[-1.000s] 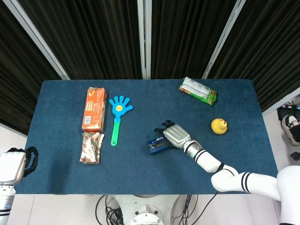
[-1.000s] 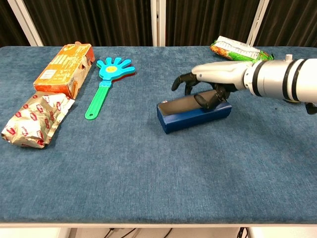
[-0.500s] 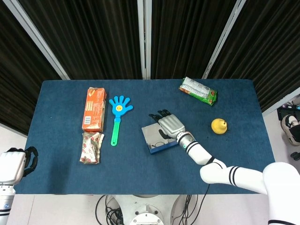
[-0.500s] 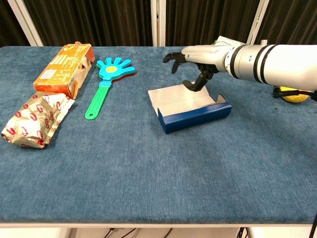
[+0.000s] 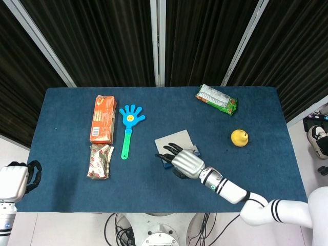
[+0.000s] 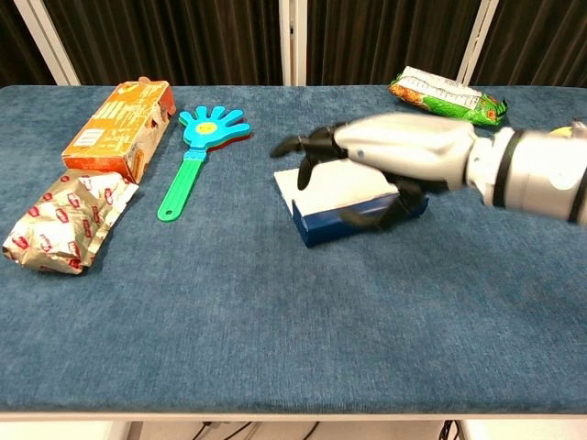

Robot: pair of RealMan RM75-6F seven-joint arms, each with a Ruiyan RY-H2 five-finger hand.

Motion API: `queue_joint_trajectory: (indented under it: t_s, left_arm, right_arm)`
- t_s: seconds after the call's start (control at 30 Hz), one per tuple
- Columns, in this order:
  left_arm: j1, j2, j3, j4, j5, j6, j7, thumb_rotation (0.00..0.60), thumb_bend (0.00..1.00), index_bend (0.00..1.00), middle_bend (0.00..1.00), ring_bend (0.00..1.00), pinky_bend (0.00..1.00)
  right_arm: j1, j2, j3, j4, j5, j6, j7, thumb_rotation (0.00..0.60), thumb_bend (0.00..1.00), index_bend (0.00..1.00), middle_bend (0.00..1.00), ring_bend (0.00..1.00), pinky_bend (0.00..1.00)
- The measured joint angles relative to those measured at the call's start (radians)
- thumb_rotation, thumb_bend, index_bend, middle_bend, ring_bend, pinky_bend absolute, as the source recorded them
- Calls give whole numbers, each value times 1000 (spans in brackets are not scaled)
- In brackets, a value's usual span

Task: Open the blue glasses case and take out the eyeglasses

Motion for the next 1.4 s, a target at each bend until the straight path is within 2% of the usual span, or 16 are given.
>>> queue_joint_trajectory:
  t_s: [0.07,0.27,0.57,0.9,1.1,1.2,1.27,1.4]
  left_arm:
    - [0,0,0,0,0,1,-1,600,311,780,814,664,512]
    - [0,1,0,1,0,0,-5,600,311,780,814,664,512]
    - [-1,5,1,-1,0,-4,-13,600,311,780,814,664,511]
    - [-2,7,1,-1,-2,-8,-17,600,311,780,814,664,511]
    - [-3,8,1,-1,-1,-9,-21,600,311,780,814,664,511]
    - [-3,9,1,0,-1,-11,-23,600,310,780,814,664,511]
    - [-4,9,1,0,-1,-11,-21,600,310,780,814,664,511]
    - [-3,8,2,-1,0,-9,-18,600,311,780,814,664,511]
  right_arm:
    - [-5,-22,2,18,3,2,-25,600,57,0,100,0,0]
    - [7,-117,47,102,53,-25,-68,600,54,0,75,0,0]
    - [81,-236,149,280,169,-121,-105,600,60,0,69,0,0]
    - [204,-364,275,558,350,-256,-139,600,164,0,101,0,0]
    - [257,-412,333,709,475,-311,-180,600,206,0,127,0,0]
    - [249,-393,338,689,493,-315,-175,600,286,0,149,0,0]
    - [233,-365,333,641,483,-308,-163,600,384,0,183,0,0]
    - [170,-260,304,457,435,-272,-126,600,539,0,274,0,0]
